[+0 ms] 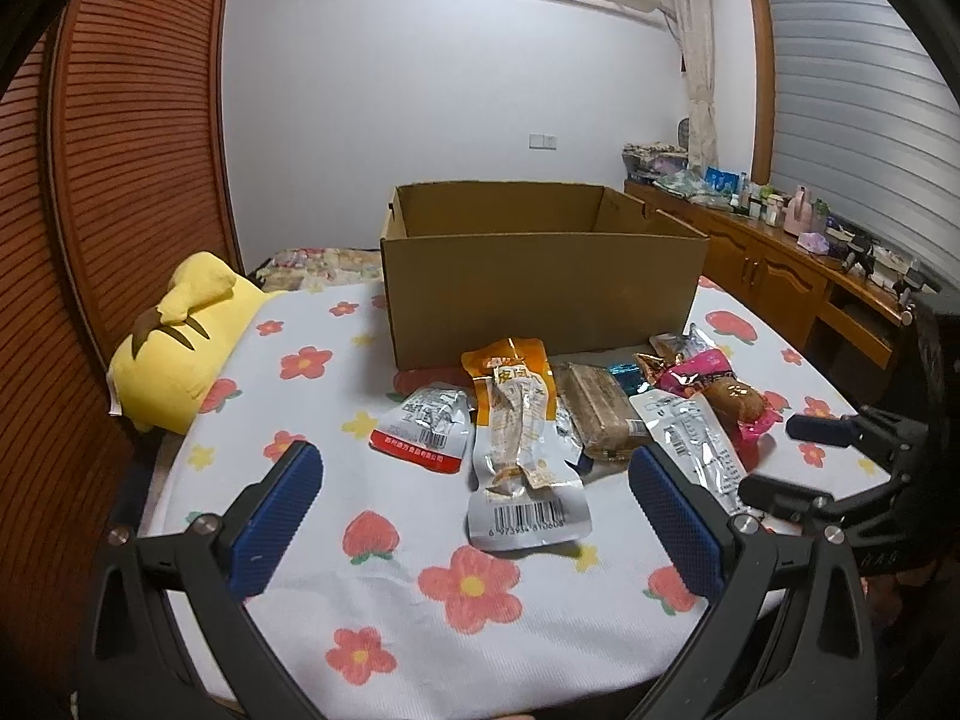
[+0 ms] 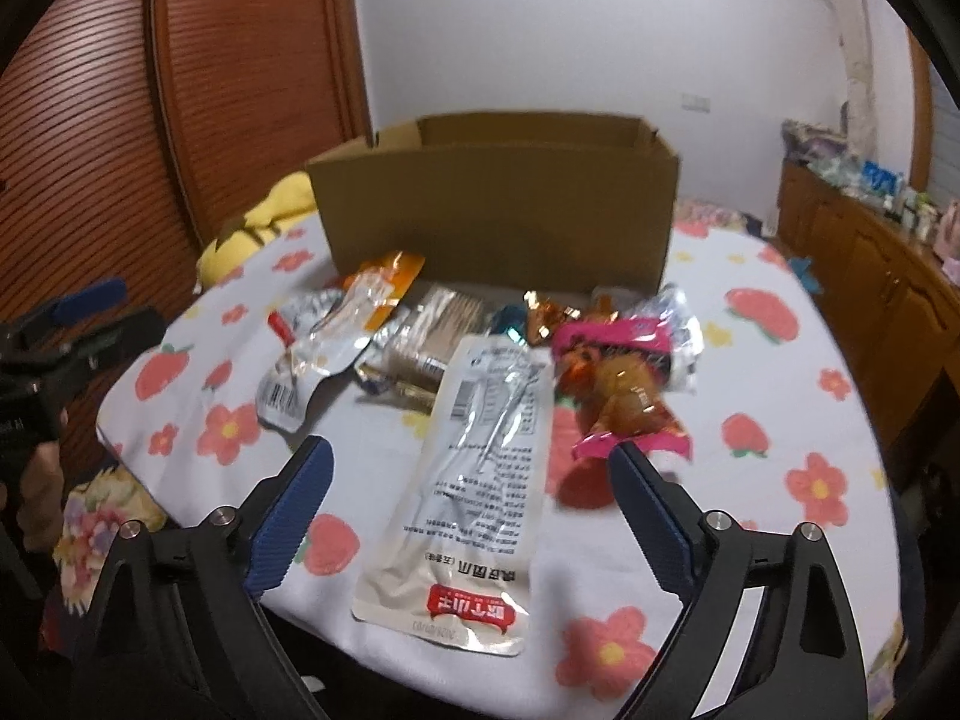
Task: Organize snacks
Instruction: 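Grasp the orange-and-white sausage pack with the left gripper while the right grasps the white pouch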
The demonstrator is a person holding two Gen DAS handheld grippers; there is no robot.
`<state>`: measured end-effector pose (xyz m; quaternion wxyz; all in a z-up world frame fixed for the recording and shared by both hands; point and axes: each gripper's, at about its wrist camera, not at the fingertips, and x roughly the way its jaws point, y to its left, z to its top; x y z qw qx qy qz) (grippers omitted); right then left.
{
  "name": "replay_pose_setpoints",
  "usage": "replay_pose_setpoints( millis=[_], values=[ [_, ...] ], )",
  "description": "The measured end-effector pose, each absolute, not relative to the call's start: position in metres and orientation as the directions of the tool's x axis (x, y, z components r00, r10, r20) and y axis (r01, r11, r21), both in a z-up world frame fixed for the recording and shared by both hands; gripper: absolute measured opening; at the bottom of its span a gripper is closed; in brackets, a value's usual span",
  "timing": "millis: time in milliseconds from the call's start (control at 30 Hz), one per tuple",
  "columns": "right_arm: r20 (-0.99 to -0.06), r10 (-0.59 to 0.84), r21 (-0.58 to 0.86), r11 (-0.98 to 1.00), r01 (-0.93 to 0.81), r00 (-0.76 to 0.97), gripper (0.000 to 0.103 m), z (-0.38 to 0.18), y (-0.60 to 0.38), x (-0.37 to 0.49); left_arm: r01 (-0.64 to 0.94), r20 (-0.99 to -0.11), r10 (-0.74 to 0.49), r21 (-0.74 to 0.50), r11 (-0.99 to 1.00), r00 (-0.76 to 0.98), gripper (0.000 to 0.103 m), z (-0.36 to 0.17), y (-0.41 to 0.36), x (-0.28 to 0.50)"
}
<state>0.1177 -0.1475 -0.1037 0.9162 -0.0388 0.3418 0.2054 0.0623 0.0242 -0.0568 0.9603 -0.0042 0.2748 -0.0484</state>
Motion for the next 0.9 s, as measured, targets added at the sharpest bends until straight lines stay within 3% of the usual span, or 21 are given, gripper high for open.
replay_pose_setpoints(
  millis=[267, 567, 767, 900],
  values=[
    [-0.713, 0.366, 0.098, 0.897, -0.432, 0.599, 0.085, -0.123, -0.139, 0.137, 0.135, -0.574, -0.139, -0.051, 0.990, 0.807, 0.099, -0.063, 0.028, 0.090],
    [-0.751, 0.345, 0.069, 0.889, -0.453, 0.563, 0.084, -0.133, -0.132, 0.149, 0.209, -0.662, -0.199, -0.065, 0.976, 0.722, 0.090, -0.084, 0.013, 0.125],
    [-0.751, 0.330, 0.036, 0.885, -0.464, 0.572, 0.084, -0.131, -0.127, 0.154, 0.234, -0.710, -0.233, -0.099, 0.967, 0.664, 0.074, -0.097, 0.006, 0.147],
    [-0.750, 0.317, 0.013, 0.884, -0.467, 0.580, 0.084, -0.133, -0.126, 0.153, 0.236, -0.734, -0.238, -0.109, 0.966, 0.636, 0.057, -0.102, 0.006, 0.159]
  ],
)
